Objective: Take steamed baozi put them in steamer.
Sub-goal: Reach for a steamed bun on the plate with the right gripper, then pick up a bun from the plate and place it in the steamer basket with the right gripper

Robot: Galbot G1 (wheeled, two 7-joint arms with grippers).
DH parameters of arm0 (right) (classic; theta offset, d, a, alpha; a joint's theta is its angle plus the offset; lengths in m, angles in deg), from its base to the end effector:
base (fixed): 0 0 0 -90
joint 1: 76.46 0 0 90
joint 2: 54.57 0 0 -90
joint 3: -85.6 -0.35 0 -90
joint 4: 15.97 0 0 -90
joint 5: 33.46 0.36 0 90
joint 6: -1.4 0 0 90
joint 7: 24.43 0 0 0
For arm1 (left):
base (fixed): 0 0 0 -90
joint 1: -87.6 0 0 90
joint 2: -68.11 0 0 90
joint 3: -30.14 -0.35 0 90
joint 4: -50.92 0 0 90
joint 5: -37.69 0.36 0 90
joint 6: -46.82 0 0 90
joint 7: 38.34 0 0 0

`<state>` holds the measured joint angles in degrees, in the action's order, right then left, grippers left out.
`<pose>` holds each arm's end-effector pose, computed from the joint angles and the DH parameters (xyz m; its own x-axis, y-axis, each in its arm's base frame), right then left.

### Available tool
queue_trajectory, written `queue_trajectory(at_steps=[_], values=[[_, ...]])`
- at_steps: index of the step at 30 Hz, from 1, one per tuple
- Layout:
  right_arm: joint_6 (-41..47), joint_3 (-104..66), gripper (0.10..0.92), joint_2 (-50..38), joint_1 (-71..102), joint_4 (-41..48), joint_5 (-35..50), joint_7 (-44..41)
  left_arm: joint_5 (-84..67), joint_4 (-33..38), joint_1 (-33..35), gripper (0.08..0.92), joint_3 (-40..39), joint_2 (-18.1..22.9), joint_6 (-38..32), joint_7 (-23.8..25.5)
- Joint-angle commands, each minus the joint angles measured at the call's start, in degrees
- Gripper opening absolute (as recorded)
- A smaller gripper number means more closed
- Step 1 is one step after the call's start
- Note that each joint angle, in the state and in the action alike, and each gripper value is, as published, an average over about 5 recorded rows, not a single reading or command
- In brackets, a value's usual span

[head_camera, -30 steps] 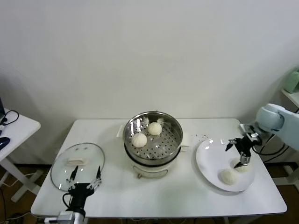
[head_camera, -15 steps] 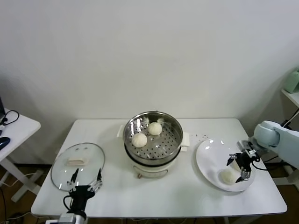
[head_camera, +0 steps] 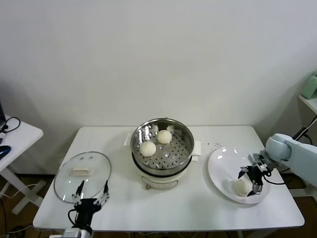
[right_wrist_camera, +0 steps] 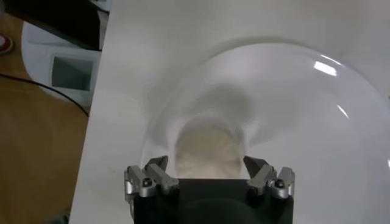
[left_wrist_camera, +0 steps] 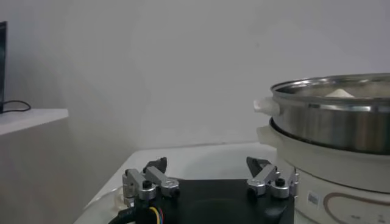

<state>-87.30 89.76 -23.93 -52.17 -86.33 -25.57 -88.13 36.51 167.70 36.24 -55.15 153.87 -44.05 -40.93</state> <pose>0.4739 -0.2329 -0.2408 0.0534 -0.1621 0.9853 -0.9936 -0.1066 0.0363 0.1345 0.0402 -0.3448 -0.9799 -0.0835 0.1813 -0.0667 0.9930 0.0970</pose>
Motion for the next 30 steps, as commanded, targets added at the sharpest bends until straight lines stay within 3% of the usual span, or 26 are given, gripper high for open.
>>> queue_trajectory(at_steps=[1,18,30], values=[[0.05,-0.71,0.823,0.39,1.06,0.52,-0.65,0.23,-0.25,-0.05,0.05,0.823,-0.01,0.02,0.0,-0.01],[0.1,-0.58,0.669,0.83,0.9,0.93,-0.47,-0.36,-0.52,-0.11,0.3,0.823,-0.4,0.31,-0.02,-0.13],[-0.52,0.84,0.653,0.31,-5.99,-0.24,1.21,-1.01,-0.51,-0.1,0.14,0.823,-0.45,0.21,0.06,-0.13]])
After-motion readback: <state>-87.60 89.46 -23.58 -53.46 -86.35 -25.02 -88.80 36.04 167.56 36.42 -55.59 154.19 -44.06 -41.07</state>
